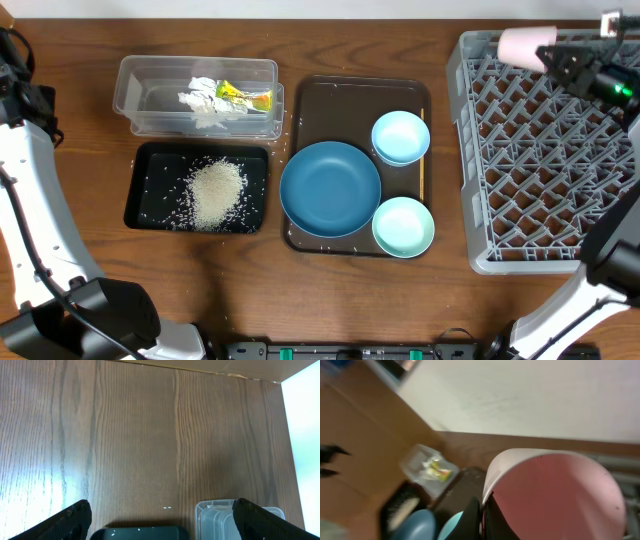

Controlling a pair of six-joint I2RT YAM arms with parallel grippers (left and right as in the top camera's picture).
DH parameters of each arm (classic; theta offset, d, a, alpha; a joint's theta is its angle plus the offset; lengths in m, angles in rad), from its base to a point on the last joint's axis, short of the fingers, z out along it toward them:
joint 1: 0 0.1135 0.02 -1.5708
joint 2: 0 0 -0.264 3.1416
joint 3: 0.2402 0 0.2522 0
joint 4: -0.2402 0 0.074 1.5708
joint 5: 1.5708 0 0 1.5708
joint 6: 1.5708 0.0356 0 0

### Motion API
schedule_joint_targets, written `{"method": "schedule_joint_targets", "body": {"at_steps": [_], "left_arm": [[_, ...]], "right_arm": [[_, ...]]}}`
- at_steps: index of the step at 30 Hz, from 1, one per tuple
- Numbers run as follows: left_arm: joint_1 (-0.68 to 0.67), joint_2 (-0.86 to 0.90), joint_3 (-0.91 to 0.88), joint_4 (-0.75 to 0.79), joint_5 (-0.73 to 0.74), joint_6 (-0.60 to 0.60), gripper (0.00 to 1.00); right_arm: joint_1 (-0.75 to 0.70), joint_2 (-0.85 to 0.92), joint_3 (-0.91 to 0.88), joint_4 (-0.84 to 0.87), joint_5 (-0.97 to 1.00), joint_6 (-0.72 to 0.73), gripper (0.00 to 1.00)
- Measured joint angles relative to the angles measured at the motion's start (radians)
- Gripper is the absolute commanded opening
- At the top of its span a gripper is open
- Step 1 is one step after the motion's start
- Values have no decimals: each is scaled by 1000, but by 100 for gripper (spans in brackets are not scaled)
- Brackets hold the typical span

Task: Sort waste into correct bins and load items into the dishwasher rack
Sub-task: 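Carry the pink cup right and set it upside down in the rack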

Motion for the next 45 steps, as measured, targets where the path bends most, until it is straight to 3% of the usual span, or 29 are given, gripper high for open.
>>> {"method": "schedule_joint_targets", "body": {"at_steps": [9,22,29,45], "left_arm": [[0,0,0,0,0,0,92],[0,0,0,0,0,0,92],[0,0,0,0,0,0,92],[0,0,0,0,0,0,92]], "right_arm": [[-63,134,-1,8,-109,98,1],[-130,154,-3,5,-30,195,5],[-130,154,-3,-27,5,202,1],[-192,154,-3,172,48,286,1]]}}
